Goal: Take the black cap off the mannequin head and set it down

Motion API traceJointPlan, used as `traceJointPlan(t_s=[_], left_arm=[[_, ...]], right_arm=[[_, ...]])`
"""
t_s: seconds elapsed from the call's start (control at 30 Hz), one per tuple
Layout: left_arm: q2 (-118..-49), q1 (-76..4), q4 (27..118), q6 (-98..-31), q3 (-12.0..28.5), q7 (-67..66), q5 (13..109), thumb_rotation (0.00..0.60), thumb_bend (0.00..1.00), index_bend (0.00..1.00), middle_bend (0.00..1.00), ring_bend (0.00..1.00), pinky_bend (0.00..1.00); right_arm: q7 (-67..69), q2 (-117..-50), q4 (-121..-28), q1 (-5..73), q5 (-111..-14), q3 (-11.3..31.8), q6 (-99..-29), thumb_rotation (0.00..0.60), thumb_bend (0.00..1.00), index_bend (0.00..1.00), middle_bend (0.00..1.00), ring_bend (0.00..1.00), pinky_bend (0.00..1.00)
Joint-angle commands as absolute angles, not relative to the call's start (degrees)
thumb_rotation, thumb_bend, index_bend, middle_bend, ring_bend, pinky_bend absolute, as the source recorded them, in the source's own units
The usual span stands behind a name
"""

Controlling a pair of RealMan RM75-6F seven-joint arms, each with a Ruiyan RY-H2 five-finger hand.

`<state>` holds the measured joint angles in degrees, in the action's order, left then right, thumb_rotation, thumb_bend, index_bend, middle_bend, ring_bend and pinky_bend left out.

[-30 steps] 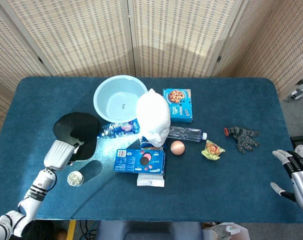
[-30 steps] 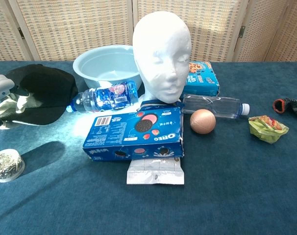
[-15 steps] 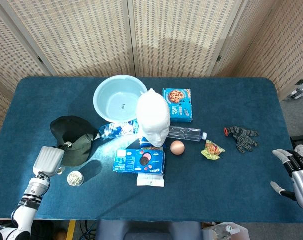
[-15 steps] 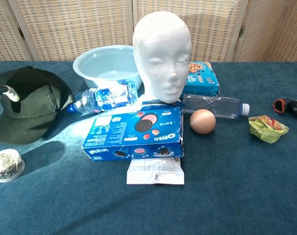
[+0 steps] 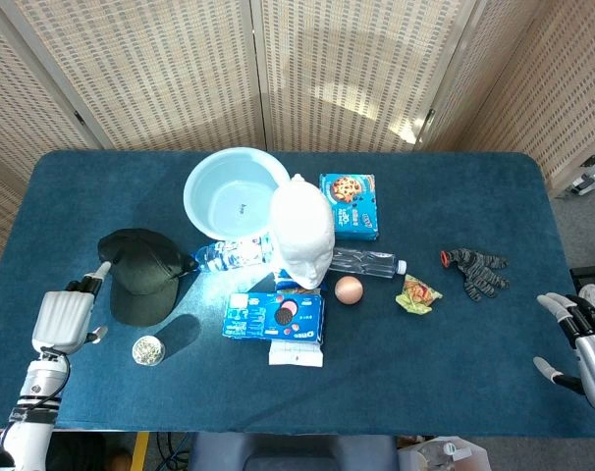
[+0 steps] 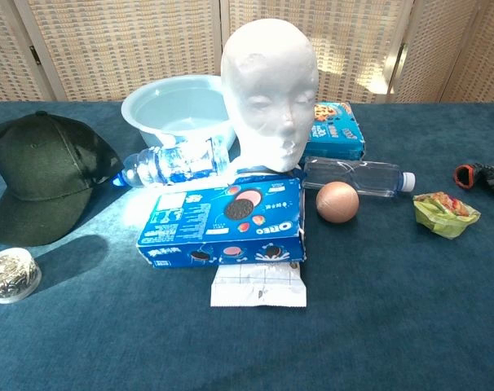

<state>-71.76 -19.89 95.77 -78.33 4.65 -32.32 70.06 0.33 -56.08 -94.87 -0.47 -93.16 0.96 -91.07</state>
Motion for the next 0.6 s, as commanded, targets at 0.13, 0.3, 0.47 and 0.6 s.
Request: traceJointPlan(t_s=[0.13,0.3,0.47,0.6], left_arm=[[-68.66,-14.73,97.03,-84.07,3.77,-22.70,74.73,0.600,0.06,0.00,0.25,0.36,0.61],[-66.41,-12.70,98.51,-84.58,2.94,-16.64,75.81,0.600,0.06,0.00,0.24,0.31,0.53],[-63.54,-9.68,101.72,-86.00,0.88,-15.61,76.70,0.600,0.06,0.00,0.21,0.28,0.46],[-63.26,-7.75,102.59,-88.05,0.17,-14.76,78.32,0.600,0.06,0.00,0.21,0.28,0.45]], right_arm=[[-0.03,-56.16,-94.70,0.07,-93.37,0.66,-89.87,0.600,0.08,0.21,0.22,0.15,0.28],[-0.43,-56.05,-94.83,0.65,-93.95,0.30,-88.80,0.600,0.08,0.21,0.22,0.15,0.28],[-0.92,-56.11,-94.81,2.08,-96.08,-0.31,-87.11,0.600,0.08,0.21,0.22,0.15,0.28],[-1.08,-56.55,-94.65,2.83,-97.32,-0.33,-86.96,0.600,0.08,0.21,0.22,0.15,0.28]])
